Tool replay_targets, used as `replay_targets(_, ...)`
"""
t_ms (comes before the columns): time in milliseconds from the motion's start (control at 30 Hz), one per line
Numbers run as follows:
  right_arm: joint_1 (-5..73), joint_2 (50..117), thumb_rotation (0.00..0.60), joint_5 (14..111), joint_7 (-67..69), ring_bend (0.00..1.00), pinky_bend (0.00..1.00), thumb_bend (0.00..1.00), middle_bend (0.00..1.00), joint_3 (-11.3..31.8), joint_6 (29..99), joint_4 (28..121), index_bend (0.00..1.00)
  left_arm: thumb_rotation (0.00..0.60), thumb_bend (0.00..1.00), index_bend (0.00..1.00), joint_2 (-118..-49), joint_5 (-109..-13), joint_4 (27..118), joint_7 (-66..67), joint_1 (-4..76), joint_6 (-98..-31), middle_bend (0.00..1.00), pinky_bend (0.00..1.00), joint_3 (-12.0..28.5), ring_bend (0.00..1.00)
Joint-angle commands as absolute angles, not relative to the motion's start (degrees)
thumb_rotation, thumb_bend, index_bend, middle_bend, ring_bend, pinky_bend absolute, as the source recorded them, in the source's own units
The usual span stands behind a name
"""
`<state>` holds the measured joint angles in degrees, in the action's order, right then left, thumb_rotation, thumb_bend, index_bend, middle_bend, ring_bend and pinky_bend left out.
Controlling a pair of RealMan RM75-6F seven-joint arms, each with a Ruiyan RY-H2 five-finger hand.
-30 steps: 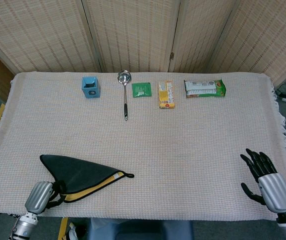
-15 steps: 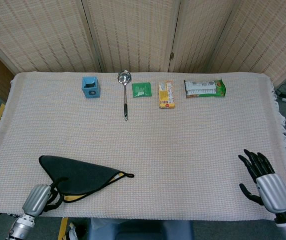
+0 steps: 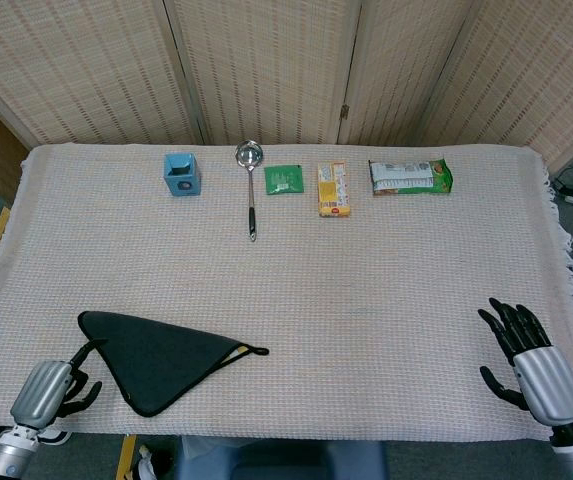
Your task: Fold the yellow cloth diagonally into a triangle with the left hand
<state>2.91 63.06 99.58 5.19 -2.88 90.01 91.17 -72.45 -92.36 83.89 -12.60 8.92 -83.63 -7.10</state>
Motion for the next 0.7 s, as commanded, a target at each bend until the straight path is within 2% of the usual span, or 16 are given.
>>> replay_targets(33,2.70,63.27,0.600,99.24,4.65,0.00,0.00,0.41,0.00,-2.50,90.50,91.35,0.00,0.600,0.41,0.19,-70.18,-92.31,85.01,-10.18,7.44,-88.33,0.61,0.62,-4.50,0.58)
replay_targets(133,2.01,64.10,0.600,97.80,2.47,0.00,0.00,0.41,0.00,-1.22,91.99,92.23,0.00,0.600,0.37,0.19,-68.86,-89.85,85.82,-3.27,7.23,-90.14,0.34,0.28,-1.36,0.29)
replay_targets(233,1.14,65.37,0.600,96.25,-0.27,0.00,0.00,0.41,0.00,0.54,94.29,93.76,0.00,0.600,0.36,0.15,-67.01,-84.51,89.70,8.05,6.93,-89.44,0.11,0.05,1.21,0.06)
replay_targets(300,0.74,66.45,0.600,95.40,-2.88,0.00,0.00,0.41,0.00,1.24,94.93,94.29,0.00,0.600,0.35,0.11,-67.79,-82.83,91.50,12.66,6.35,-91.24,0.03,0.00,2.71,0.00)
replay_targets(467,1.48,66.62,0.600,94.50,-5.08,0.00,0.00,0.41,0.00,0.39,91.30,94.90,0.00,0.600,0.30,0.08,-67.11,-84.83,94.57,14.51,5.96,-91.23,0.01,0.00,1.73,0.00)
replay_targets(700,2.52,66.17,0.600,93.68,-5.43,0.00,0.00,0.41,0.00,0.21,88.35,95.80,0.00,0.600,0.30,0.07,-62.95,-84.28,98.02,6.78,6.91,-83.82,0.01,0.00,-0.80,0.00)
